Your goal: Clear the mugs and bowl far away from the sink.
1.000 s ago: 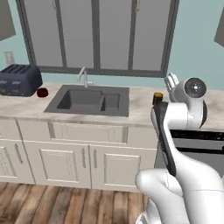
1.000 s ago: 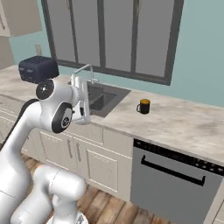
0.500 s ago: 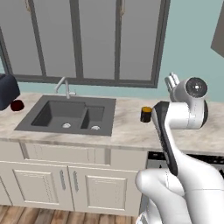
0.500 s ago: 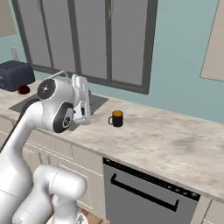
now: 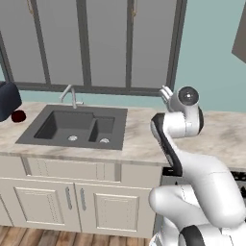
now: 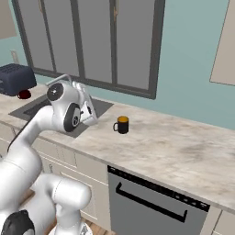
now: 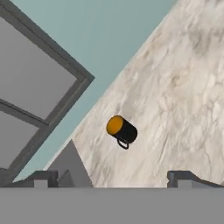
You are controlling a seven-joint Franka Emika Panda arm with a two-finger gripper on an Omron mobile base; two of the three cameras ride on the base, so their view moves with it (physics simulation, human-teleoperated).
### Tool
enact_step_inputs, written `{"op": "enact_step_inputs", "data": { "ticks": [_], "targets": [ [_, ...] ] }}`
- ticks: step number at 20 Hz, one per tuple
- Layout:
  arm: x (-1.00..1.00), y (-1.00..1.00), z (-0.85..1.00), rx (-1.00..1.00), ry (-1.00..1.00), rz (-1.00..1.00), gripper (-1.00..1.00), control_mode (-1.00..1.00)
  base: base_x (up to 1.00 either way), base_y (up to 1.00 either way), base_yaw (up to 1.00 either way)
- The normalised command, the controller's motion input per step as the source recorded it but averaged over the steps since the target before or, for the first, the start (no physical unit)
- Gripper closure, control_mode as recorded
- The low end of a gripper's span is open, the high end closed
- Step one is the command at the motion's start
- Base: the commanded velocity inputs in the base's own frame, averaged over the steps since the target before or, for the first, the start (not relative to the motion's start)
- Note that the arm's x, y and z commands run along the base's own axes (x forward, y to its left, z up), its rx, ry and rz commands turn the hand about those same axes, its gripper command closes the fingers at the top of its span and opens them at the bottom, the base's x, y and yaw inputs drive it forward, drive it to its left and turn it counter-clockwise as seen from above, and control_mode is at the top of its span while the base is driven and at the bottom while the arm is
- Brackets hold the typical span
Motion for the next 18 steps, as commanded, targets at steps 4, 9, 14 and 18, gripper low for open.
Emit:
{"op": "enact_step_inputs", "data": {
  "ticks": [4, 9, 14, 18],
  "targets": [
    [0.38, 0.44, -0.59, -0.39, 0.05, 0.15, -1.00, -1.00, 0.00, 0.00, 0.00],
    [0.09, 0.20, -0.61, -0.26, -0.03, 0.12, -1.00, -1.00, 0.00, 0.00, 0.00],
    [0.00, 0.00, -0.60, -0.28, -0.08, 0.16, -1.00, -1.00, 0.00, 0.00, 0.00],
    [0.00, 0.00, -0.38, -0.24, -0.04, 0.14, -1.00, -1.00, 0.00, 0.00, 0.00]
  ]
}}
